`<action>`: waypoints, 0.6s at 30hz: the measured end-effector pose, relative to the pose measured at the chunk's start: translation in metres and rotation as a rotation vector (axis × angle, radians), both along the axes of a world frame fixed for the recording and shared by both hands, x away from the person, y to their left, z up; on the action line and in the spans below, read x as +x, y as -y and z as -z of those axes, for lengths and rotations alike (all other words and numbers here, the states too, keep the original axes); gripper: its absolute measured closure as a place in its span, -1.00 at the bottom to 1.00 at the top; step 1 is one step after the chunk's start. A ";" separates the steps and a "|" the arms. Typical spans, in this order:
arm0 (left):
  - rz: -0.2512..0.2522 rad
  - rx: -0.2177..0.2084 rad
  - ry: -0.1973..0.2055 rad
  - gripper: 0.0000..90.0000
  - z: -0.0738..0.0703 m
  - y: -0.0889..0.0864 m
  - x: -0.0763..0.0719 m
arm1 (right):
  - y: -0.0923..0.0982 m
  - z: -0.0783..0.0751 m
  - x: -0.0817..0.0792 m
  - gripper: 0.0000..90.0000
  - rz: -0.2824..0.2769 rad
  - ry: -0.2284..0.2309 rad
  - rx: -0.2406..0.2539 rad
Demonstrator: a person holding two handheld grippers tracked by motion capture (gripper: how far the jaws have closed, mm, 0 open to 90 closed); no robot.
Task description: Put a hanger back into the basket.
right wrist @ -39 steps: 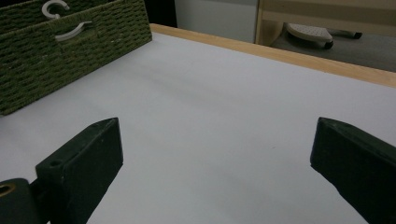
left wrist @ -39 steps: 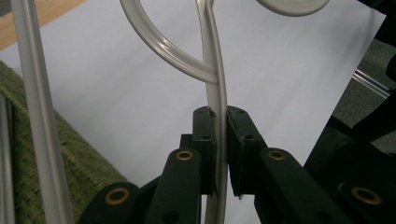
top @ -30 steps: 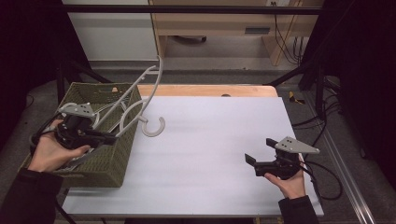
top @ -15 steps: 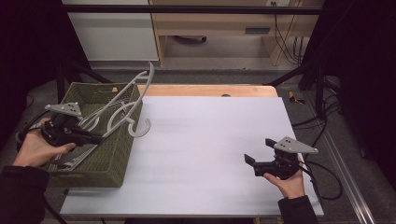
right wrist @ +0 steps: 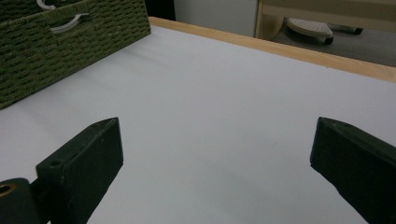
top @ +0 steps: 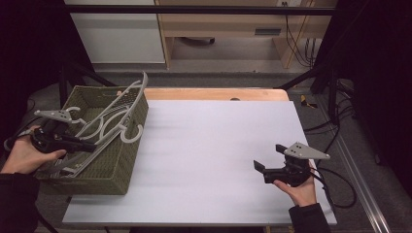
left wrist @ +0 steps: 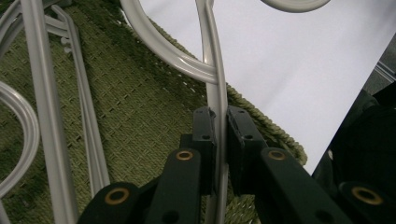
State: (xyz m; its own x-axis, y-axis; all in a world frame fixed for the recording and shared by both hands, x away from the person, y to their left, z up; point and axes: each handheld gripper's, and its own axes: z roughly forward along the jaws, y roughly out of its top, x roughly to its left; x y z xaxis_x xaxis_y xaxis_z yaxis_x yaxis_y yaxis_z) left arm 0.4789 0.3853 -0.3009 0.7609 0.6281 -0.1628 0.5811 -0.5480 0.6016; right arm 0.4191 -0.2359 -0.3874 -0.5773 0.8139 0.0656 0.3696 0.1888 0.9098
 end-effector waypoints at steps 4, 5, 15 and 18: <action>-0.014 -0.003 -0.010 0.83 0.005 -0.008 0.001 | 0.000 0.000 0.000 -0.94 0.001 -0.002 0.001; -0.018 -0.003 -0.016 0.83 0.007 -0.010 0.002 | 0.000 0.000 0.000 -0.94 0.001 -0.002 0.001; -0.032 0.010 -0.050 0.83 0.017 -0.023 0.003 | -0.001 0.001 0.001 -0.94 -0.002 -0.006 -0.004; -0.038 0.008 -0.060 0.83 0.020 -0.027 0.004 | -0.001 0.001 0.001 -0.94 -0.003 -0.007 -0.005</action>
